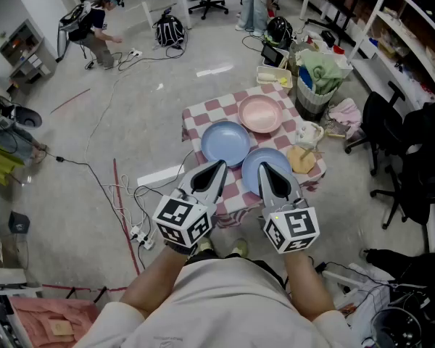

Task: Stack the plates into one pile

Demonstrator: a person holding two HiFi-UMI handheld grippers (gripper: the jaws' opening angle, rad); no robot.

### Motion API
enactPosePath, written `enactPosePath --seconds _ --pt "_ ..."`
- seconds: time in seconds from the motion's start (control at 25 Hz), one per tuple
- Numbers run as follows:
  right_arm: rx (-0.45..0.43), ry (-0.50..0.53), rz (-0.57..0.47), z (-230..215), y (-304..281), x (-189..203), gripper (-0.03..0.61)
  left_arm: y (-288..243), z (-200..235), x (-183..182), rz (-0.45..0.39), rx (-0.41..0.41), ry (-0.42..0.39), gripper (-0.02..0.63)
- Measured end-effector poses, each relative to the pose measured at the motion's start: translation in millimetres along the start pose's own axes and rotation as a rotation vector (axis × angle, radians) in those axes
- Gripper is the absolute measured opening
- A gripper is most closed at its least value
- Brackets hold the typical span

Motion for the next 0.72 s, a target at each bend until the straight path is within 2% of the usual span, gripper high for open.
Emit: enactPosePath --seconds 0.48,0.72 --pt "-0.008 0.009 -0.002 -3 5 0 0.008 -3 -11 6 0.002 0.011 0.000 0.006" --pt "-0.020 -0.040 -0.016 -8 7 0 0.009 -6 -9 13 0.015 0.005 0.011 0.006"
Point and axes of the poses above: the fingertips, and each gripper's own axes: y backward along the fingers, z to its left, x out of its underside, the point moved 8 cm from there along y, backward along the fingers, and after that the axes turned 15 degrees about -z, right-handed, at the moved point
